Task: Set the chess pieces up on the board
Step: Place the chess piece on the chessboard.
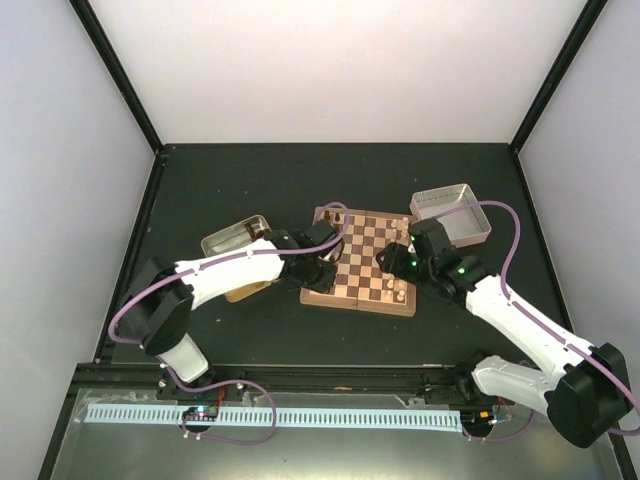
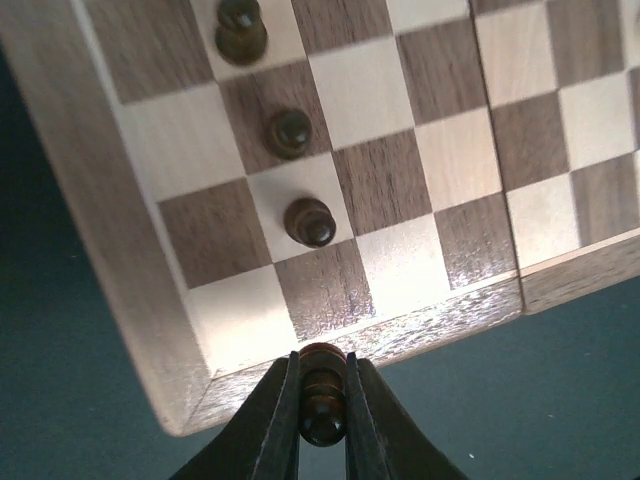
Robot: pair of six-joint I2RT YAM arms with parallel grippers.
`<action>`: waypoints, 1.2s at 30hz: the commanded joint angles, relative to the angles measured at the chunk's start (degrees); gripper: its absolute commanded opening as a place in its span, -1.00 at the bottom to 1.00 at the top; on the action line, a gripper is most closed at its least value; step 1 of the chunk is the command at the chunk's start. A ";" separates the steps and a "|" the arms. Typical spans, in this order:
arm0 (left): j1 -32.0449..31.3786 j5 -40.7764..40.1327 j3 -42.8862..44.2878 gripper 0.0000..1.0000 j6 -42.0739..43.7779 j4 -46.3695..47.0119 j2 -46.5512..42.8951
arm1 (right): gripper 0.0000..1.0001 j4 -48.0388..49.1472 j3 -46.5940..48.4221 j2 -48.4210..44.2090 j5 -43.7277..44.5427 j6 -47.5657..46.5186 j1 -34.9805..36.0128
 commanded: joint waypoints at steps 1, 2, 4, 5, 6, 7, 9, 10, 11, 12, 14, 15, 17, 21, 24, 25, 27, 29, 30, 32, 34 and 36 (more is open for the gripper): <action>-1.97 -0.76 2.58 -0.75 -1.46 -1.33 3.82 | 0.14 0.28 -0.82 -1.30 2.35 0.47 0.20; -2.06 -0.84 2.89 -0.74 -1.43 -1.39 4.71 | 0.15 0.40 -0.99 -1.32 2.35 0.47 0.20; -2.17 -0.72 3.22 -0.74 -1.29 -0.82 5.66 | 0.15 0.57 -1.13 -1.27 2.20 0.45 0.25; -2.23 -0.60 3.38 -0.74 -1.18 -0.46 6.10 | 0.15 0.65 -1.14 -1.18 2.07 0.47 0.19; -2.24 -0.40 3.57 -0.73 -1.04 -0.11 6.63 | 0.15 0.69 -1.08 -1.05 2.02 0.40 0.20; -2.24 -0.26 3.76 -0.73 -0.99 0.08 7.13 | 0.15 0.67 -1.01 -0.95 1.96 0.36 0.20; -2.26 0.26 4.22 -0.73 -0.83 0.25 8.27 | 0.15 0.63 -0.88 -0.80 1.84 0.20 0.20; -2.25 0.48 4.38 -0.73 -0.77 0.36 8.74 | 0.15 0.59 -0.88 -0.83 1.81 0.13 0.18; -2.25 0.77 4.45 -0.72 -0.73 0.66 9.12 | 0.15 0.58 -0.84 -0.86 1.90 0.12 0.19; -2.31 0.77 4.61 -0.72 -0.78 0.65 9.41 | 0.15 0.58 -0.95 -0.93 1.91 0.12 0.18; -2.33 0.44 4.68 -0.71 -0.73 0.89 9.69 | 0.15 0.52 -0.97 -0.94 1.95 0.04 0.17; -2.33 0.01 4.71 -0.70 -0.75 0.80 9.81 | 0.15 0.52 -0.97 -0.90 1.89 0.03 0.10; -2.33 -0.56 4.92 -0.69 -0.73 0.35 10.20 | 0.15 0.51 -1.00 -0.92 1.94 -0.01 0.12; -2.33 0.18 4.57 -0.54 -0.53 0.46 10.24 | 0.15 0.49 -0.90 -0.94 1.87 -0.02 0.17; -2.38 1.22 4.27 -0.46 -0.35 1.54 9.33 | 0.15 0.50 -0.88 -0.91 1.75 0.03 0.19; -2.34 1.24 4.36 -0.45 -0.29 1.66 9.11 | 0.15 0.55 -0.87 -0.91 1.74 0.01 0.16; -2.33 0.66 4.69 -0.45 -0.43 1.29 8.91 | 0.15 0.50 -0.80 -0.89 1.65 0.03 0.18; -2.33 0.09 5.17 -0.45 -0.42 0.35 8.78 | 0.15 0.42 -0.70 -0.95 1.65 -0.05 0.13; -2.33 -0.14 5.21 -0.44 -0.34 0.08 8.57 | 0.15 0.33 -0.64 -0.96 1.65 -0.10 0.14; -2.26 -0.89 5.21 -0.40 -0.32 -0.65 7.65 | 0.15 0.28 -0.61 -1.13 1.69 -0.06 0.20; -2.12 -1.98 5.30 -0.32 -0.34 -1.61 6.07 | 0.15 0.25 -0.55 -1.16 1.71 -0.05 0.16; -1.84 -3.44 5.59 -0.21 -0.85 -2.59 3.90 | 0.15 0.28 -0.53 -1.18 1.80 0.08 0.14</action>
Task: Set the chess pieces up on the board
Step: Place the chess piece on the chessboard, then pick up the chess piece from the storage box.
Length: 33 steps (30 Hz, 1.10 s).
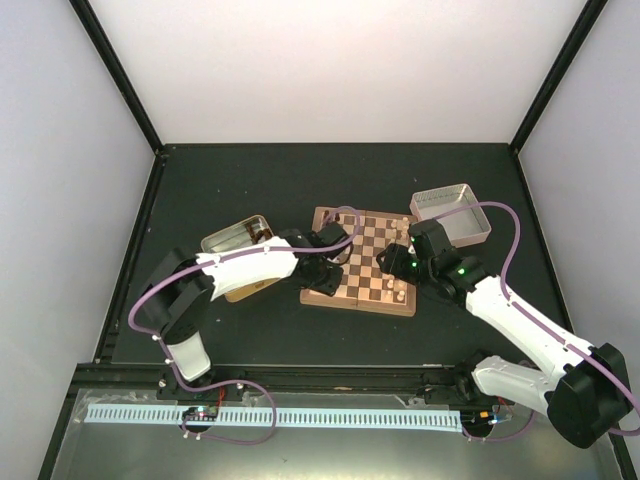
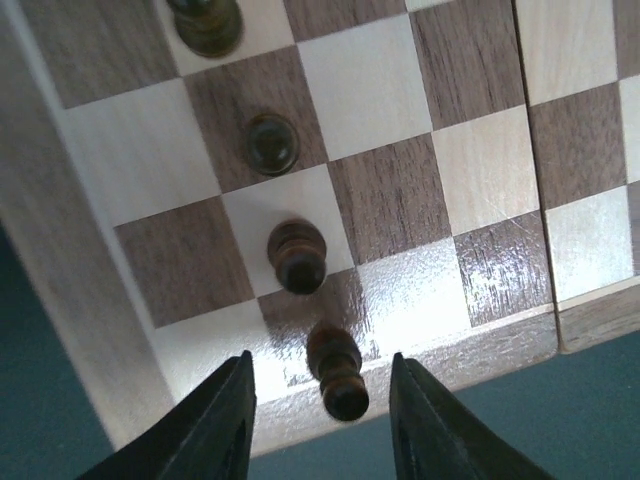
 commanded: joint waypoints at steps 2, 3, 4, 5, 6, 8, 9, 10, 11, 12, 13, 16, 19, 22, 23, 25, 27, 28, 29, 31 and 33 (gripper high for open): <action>0.40 -5.29 3.12 -0.08 -0.61 -3.09 -7.34 | 0.15 0.83 -0.25 -1.00 1.28 0.20 0.18; 0.71 -6.62 3.36 -0.04 -0.61 -3.39 -8.48 | 0.15 1.11 -0.30 -1.08 1.37 0.26 0.17; 1.09 -8.23 3.48 -0.01 -0.54 -3.55 -9.43 | 0.15 1.25 -0.27 -1.01 1.41 0.27 0.19; 1.80 -9.88 3.42 0.01 -0.45 -3.68 -10.44 | 0.15 1.28 -0.11 -0.98 1.40 0.24 0.17; 2.78 -11.23 3.14 0.02 -0.44 -3.63 -11.29 | 0.15 1.36 -0.05 -0.85 1.39 0.27 0.12; 5.61 -13.00 2.17 0.01 -0.31 -3.29 -12.43 | 0.15 1.39 0.08 -0.53 1.34 0.15 0.15; 7.26 -13.18 1.57 -0.02 -0.20 -3.03 -12.77 | 0.15 1.38 0.12 -0.42 1.26 0.18 0.15; 9.23 -13.08 0.91 -0.10 0.07 -2.72 -12.88 | 0.15 1.38 0.10 -0.25 1.20 0.11 0.19; 11.25 -12.91 0.23 -0.23 0.54 -2.29 -12.82 | 0.15 1.38 0.12 -0.15 1.23 0.06 0.13; 13.24 -12.60 -0.43 -0.35 0.83 -1.95 -12.74 | 0.15 1.34 0.13 -0.05 1.16 -0.02 0.18; 15.27 -12.10 -1.03 -0.44 1.13 -1.45 -12.65 | 0.15 1.25 0.17 0.15 1.15 -0.06 0.18; 19.64 -10.75 -2.69 -0.51 2.33 0.55 -11.84 | 0.15 1.20 0.47 0.69 1.05 -0.22 0.13; 22.83 -10.79 -2.92 -0.51 3.38 0.65 -9.87 | 0.15 0.98 0.86 1.22 0.97 -0.18 0.13; 25.41 -10.18 -3.27 -0.48 5.88 1.09 -7.46 | 0.15 0.85 1.01 1.41 0.91 -0.16 0.15; 25.97 -10.00 -3.27 -0.46 6.74 1.13 -6.40 | 0.15 0.85 0.94 1.36 0.94 -0.19 0.12; 26.73 -9.64 -3.15 -0.40 8.70 1.31 -4.17 | 0.15 0.85 0.88 1.31 0.97 -0.16 0.13; 27.23 -10.13 -3.02 -0.36 9.72 1.56 -2.33 | 0.15 0.72 0.83 1.42 0.96 -0.17 0.17; 27.52 -10.07 -3.01 -0.34 10.20 1.89 -1.54 | 0.15 0.68 0.83 1.50 0.97 -0.18 0.15; 27.88 -10.01 -2.89 -0.33 10.58 2.27 -0.79 | 0.15 0.65 0.88 1.53 0.97 -0.21 0.18; 28.27 -9.65 -2.64 -0.32 11.74 3.22 0.45 | 0.15 0.69 0.96 1.55 0.97 -0.09 0.12; 28.49 -9.65 -2.12 -0.30 12.85 3.87 1.71 | 0.15 0.67 1.00 1.64 0.89 -0.12 0.21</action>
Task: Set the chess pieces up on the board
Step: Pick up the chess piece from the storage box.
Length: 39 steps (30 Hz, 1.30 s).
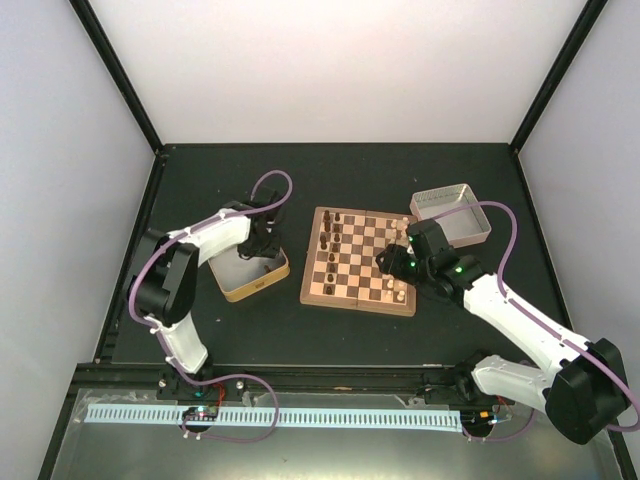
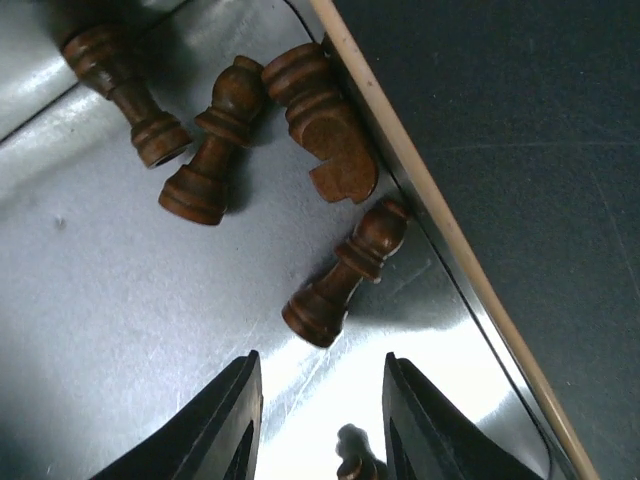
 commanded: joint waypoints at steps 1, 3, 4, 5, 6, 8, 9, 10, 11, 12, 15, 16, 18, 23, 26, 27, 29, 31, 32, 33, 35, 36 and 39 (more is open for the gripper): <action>0.82 0.27 1.34 -0.29 4.23 2.73 2.23 | 0.15 0.48 1.05 0.40 0.90 -0.08 0.16; 1.00 0.06 2.08 -0.27 5.41 2.99 3.25 | 0.15 0.32 1.18 0.45 0.93 -0.10 0.12; 1.13 0.06 2.58 -0.26 5.78 2.85 3.86 | 0.15 0.31 1.19 0.41 0.99 -0.08 0.14; 1.30 0.12 2.92 -0.26 6.24 2.80 4.40 | 0.15 0.36 1.18 0.43 1.06 -0.08 0.16; 1.48 0.20 3.27 -0.26 6.68 2.83 4.88 | 0.15 0.31 1.18 0.44 1.08 -0.08 0.12; 1.81 0.01 3.74 -0.27 7.25 2.60 5.84 | 0.15 0.17 1.18 0.39 1.08 -0.08 0.13; 2.00 0.03 3.75 -0.29 7.39 2.81 6.10 | 0.15 0.17 1.18 0.41 1.08 -0.09 0.17; 2.27 0.07 3.61 -0.31 7.63 3.16 6.32 | 0.15 0.15 1.18 0.37 1.08 -0.08 0.14; 2.66 0.19 3.48 -0.32 7.84 3.31 6.50 | 0.15 0.13 1.18 0.33 1.16 -0.10 0.12; 2.82 0.50 3.39 -0.34 8.14 3.71 6.66 | 0.15 0.11 1.18 0.27 1.17 -0.08 0.16; 3.03 1.19 3.21 -0.37 8.97 4.61 6.80 | 0.15 0.12 1.18 0.34 1.04 -0.08 0.21; 3.03 1.33 3.19 -0.37 9.36 5.02 6.85 | 0.15 0.13 1.23 0.36 0.96 -0.13 0.13; 3.04 1.87 3.40 -0.37 10.30 5.33 7.03 | 0.15 0.17 1.36 0.40 0.89 -0.08 0.16; 3.12 3.95 3.30 -0.41 13.05 6.53 7.45 | 0.15 -0.20 1.27 0.08 1.08 -0.10 0.19; 3.08 5.07 3.10 -0.45 14.56 7.30 7.47 | 0.15 -0.26 1.27 0.01 1.07 -0.13 0.18; 3.09 5.23 3.15 -0.46 14.79 7.38 7.47 | 0.15 -0.31 1.27 0.01 1.04 -0.08 0.18; 3.07 5.43 2.98 -0.46 15.28 7.55 7.35 | 0.15 -0.32 1.36 0.00 1.00 -0.09 0.17; 3.07 5.51 2.93 -0.44 15.60 7.50 7.34 | 0.15 -0.32 1.37 -0.01 0.91 -0.10 0.16; 3.06 5.38 2.93 -0.44 15.63 7.55 7.40 | 0.15 -0.27 1.36 0.01 0.91 -0.08 0.19; 3.11 5.48 2.93 -0.44 15.69 7.57 7.42 | 0.15 -0.27 1.37 0.05 0.90 -0.15 0.14; 3.08 5.53 2.97 -0.53 15.67 7.41 7.55 | 0.15 -0.25 1.38 0.10 0.87 -0.20 0.15; 3.06 5.39 3.05 -0.62 15.57 7.19 7.58 | 0.15 -0.18 1.41 0.09 0.84 -0.18 0.19; 3.03 5.13 3.03 -0.83 14.31 5.87 6.43 | 0.15 -0.23 1.45 0.09 0.61 -0.25 0.19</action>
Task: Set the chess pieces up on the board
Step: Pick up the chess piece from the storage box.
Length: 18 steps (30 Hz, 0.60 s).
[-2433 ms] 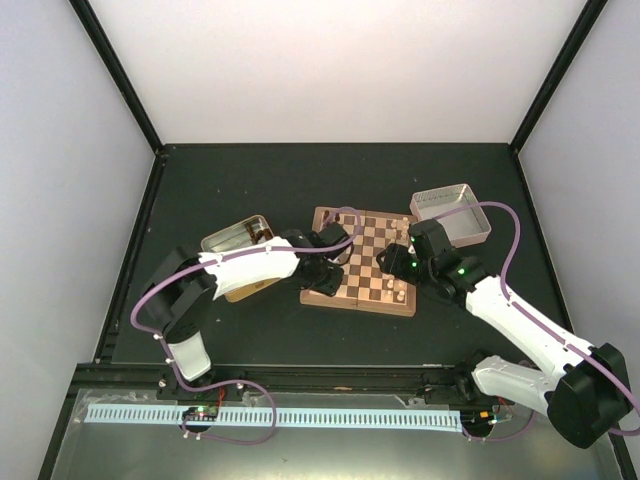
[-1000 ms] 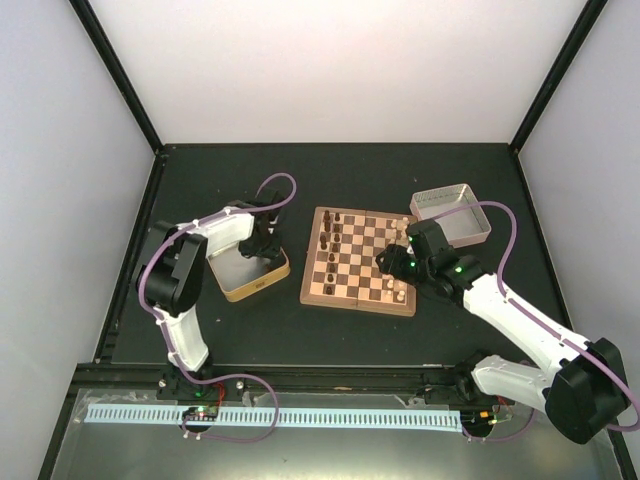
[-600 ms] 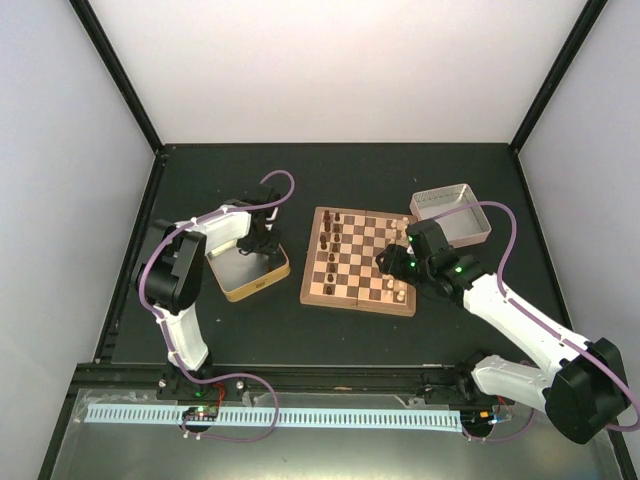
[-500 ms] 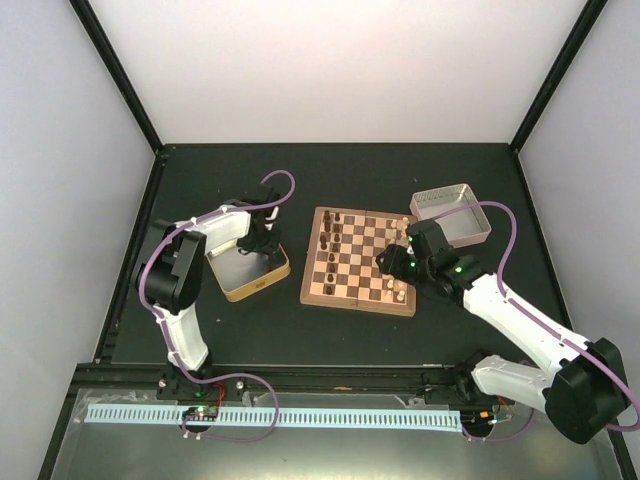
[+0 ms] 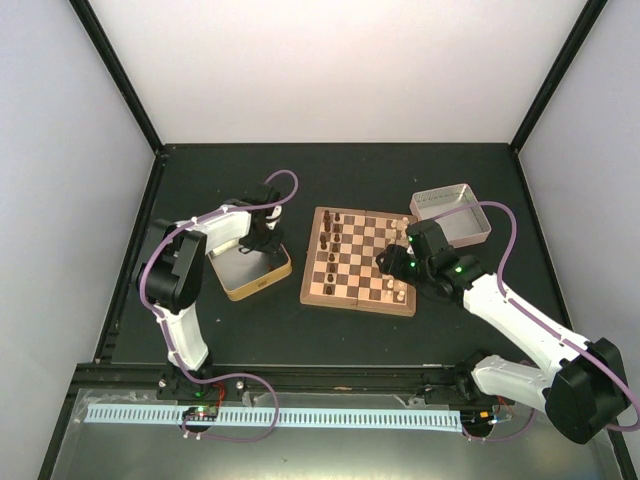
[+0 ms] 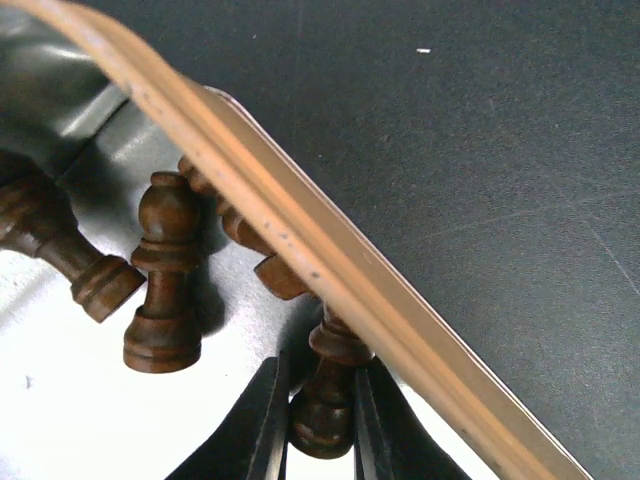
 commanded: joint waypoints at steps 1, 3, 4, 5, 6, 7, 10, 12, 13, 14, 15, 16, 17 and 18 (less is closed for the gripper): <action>0.15 1.06 1.32 -0.87 -0.89 -1.30 -0.43 | 0.15 0.07 1.45 -0.03 0.43 -0.33 0.20; 0.08 1.01 1.52 -0.90 -2.51 -3.48 -2.12 | 0.15 0.11 1.64 0.14 -0.26 -0.67 0.14; 0.07 1.16 1.45 -0.90 -3.26 -4.66 -3.12 | 0.15 0.13 1.77 0.16 -0.72 -0.80 0.19; 0.06 1.62 1.33 -0.90 -3.73 -6.18 -4.20 | 0.15 0.37 1.92 0.30 -1.43 -1.15 0.20; 0.06 2.15 1.01 -0.90 -4.20 -6.95 -6.01 | 0.15 0.64 2.09 0.33 -2.22 -1.47 0.25; 0.06 3.04 0.62 -0.91 -4.48 -7.78 -7.39 | 0.15 0.92 2.21 0.45 -2.97 -1.88 0.21; 0.06 6.10 -1.31 -0.91 -4.70 -9.86 -12.18 | 0.15 2.78 2.40 0.60 -6.27 -3.55 0.20; 0.05 8.21 -3.00 -0.91 -4.60 -10.92 -15.85 | 0.15 4.92 2.33 0.67 -10.36 -5.19 0.20; 0.03 9.62 -3.68 -0.90 -4.41 -11.17 -17.88 | 0.16 6.19 2.27 0.77 -12.23 -5.87 0.18; -0.02 12.07 -4.25 -0.91 -4.10 -11.24 -19.72 | 0.17 7.77 2.20 1.02 -14.66 -6.60 0.25; -0.03 15.33 -4.80 -0.90 -3.63 -10.89 -21.86 | 0.17 9.54 2.28 1.32 -17.32 -7.22 0.22; -0.03 20.15 -5.50 -0.90 -3.24 -10.11 -23.98 | 0.19 11.07 2.51 1.84 -20.36 -7.65 0.29; -0.03 24.51 -6.33 -0.90 -3.00 -8.77 -26.30 | 0.21 13.14 2.83 2.21 -23.29 -7.86 0.37; -0.05 28.62 -7.17 -0.89 -2.81 -7.14 -28.47 | 0.24 14.80 3.43 2.65 -25.69 -8.06 0.57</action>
